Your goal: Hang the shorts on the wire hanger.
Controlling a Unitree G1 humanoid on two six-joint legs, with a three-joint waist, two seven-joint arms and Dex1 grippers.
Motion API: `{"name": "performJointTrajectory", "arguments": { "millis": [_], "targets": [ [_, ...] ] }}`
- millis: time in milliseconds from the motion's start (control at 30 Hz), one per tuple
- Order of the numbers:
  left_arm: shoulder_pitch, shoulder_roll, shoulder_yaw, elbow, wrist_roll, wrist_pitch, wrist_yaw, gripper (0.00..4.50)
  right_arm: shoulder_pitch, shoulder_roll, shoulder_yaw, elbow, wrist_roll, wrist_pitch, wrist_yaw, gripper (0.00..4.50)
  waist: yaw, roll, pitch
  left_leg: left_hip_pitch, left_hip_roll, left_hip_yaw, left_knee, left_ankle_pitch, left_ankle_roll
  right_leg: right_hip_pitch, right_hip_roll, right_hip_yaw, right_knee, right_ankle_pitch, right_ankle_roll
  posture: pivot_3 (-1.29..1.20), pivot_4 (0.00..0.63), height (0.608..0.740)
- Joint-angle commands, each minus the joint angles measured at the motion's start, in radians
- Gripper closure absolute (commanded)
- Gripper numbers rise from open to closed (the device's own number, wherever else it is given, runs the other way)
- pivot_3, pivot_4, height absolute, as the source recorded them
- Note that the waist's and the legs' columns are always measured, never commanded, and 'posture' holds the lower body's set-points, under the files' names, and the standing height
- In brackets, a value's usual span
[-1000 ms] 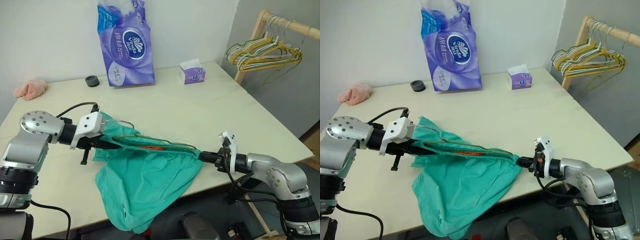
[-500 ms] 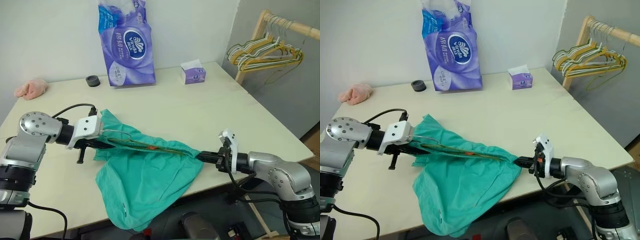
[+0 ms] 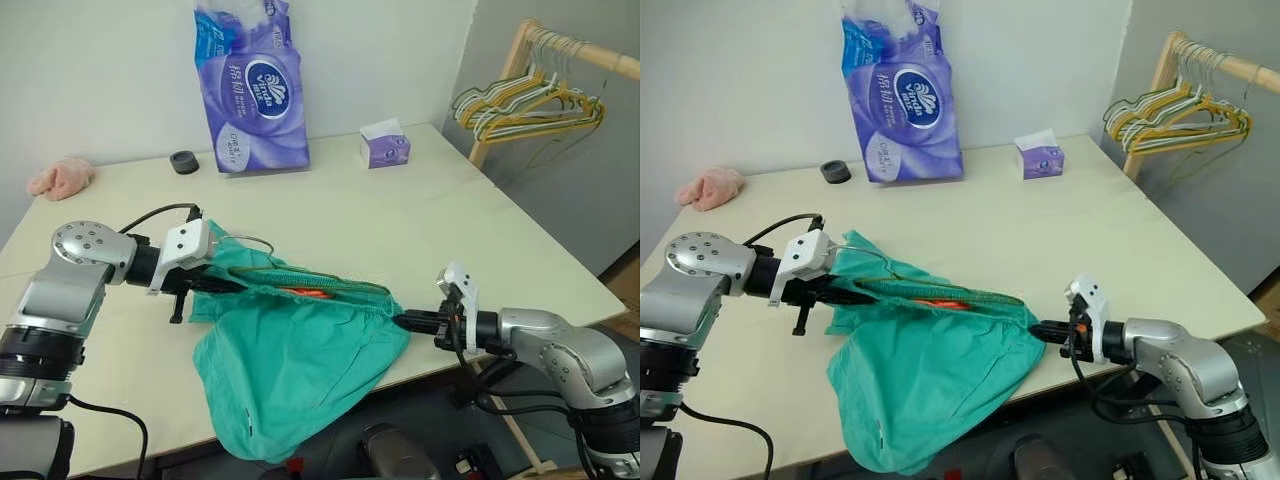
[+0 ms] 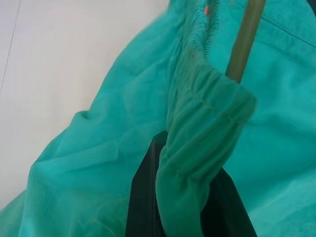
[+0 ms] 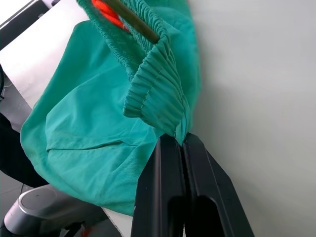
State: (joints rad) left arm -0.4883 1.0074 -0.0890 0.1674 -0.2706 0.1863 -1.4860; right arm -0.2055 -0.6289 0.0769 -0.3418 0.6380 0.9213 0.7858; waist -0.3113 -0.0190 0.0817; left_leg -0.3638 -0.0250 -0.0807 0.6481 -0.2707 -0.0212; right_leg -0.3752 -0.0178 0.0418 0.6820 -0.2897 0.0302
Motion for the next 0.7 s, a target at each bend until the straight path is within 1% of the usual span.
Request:
{"name": "performJointTrajectory", "arguments": {
  "millis": [33, 333, 500, 700],
  "targets": [
    [0.012, 0.043, 0.035, 0.003, 0.021, -0.03, -0.004, 4.5, -0.004, -0.011, -0.01, -0.02, -0.003, -0.014, 0.005, 4.49, 0.001, 0.0, 0.0, 0.0, 0.0, 0.0, 0.0, 0.0, 0.0, 0.0, 0.0, 0.0, 0.0, 0.0, 0.0, -0.35, 0.032, 0.74],
    [0.015, 0.042, 0.036, 0.001, 0.02, -0.034, -0.007, 4.5, -0.017, -0.011, -0.039, -0.008, 0.033, 0.02, 0.001, 4.49, 0.005, 0.0, 0.0, 0.0, 0.0, 0.0, 0.001, 0.0, 0.0, 0.0, 0.0, 0.0, 0.0, 0.0, 0.0, -0.34, 0.035, 0.74],
    [0.022, 0.05, 0.025, 0.027, 0.063, -0.083, 0.005, 4.5, -0.016, -0.031, -0.06, -0.03, 0.065, 0.038, 0.021, 4.49, 0.005, 0.0, 0.0, 0.0, 0.0, 0.0, 0.001, 0.0, 0.0, 0.0, 0.0, 0.0, 0.0, 0.0, 0.0, -0.35, 0.036, 0.74],
    [0.017, 0.047, 0.003, 0.087, 0.138, -0.158, 0.034, 4.5, -0.049, -0.064, -0.062, -0.052, 0.083, 0.053, 0.03, 4.49, 0.004, 0.0, 0.0, 0.0, 0.0, 0.0, 0.001, 0.0, 0.0, 0.0, 0.0, 0.0, 0.0, 0.0, 0.0, -0.35, 0.04, 0.74]
  ]
}}
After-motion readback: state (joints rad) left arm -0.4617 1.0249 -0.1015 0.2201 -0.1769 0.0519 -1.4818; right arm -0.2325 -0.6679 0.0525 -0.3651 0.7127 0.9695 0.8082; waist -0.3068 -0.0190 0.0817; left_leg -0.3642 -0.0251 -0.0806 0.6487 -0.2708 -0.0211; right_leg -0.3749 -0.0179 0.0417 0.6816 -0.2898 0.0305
